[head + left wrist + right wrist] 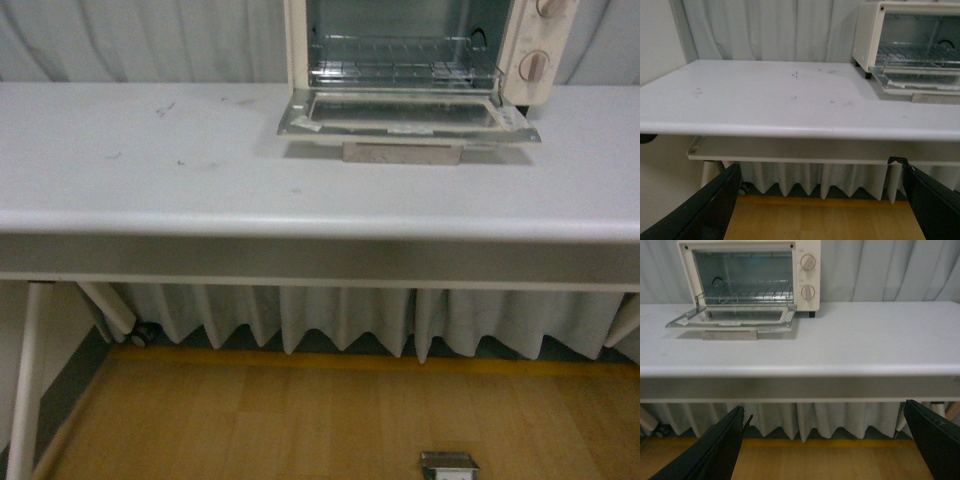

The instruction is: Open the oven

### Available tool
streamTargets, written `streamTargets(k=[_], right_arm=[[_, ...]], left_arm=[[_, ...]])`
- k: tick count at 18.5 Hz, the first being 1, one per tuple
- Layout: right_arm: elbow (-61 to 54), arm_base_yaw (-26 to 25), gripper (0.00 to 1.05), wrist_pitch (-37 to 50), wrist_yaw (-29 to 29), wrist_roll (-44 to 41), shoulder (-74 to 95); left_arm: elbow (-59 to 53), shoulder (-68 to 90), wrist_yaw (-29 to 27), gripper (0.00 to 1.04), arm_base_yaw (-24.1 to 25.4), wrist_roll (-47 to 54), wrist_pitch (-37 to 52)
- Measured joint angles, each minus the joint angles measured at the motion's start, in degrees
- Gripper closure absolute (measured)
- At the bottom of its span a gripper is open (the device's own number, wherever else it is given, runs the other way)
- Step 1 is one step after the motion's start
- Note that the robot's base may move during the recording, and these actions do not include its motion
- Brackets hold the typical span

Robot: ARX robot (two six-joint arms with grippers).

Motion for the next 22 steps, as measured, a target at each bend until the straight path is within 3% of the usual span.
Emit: streamTargets(k=[22], right_arm=[[0.0, 0.0, 0.06, -0.1, 0.0, 0.0, 0.0]], left_arm=[[0.0, 0.0, -0.2, 0.07, 0.0, 0.0, -0.2]])
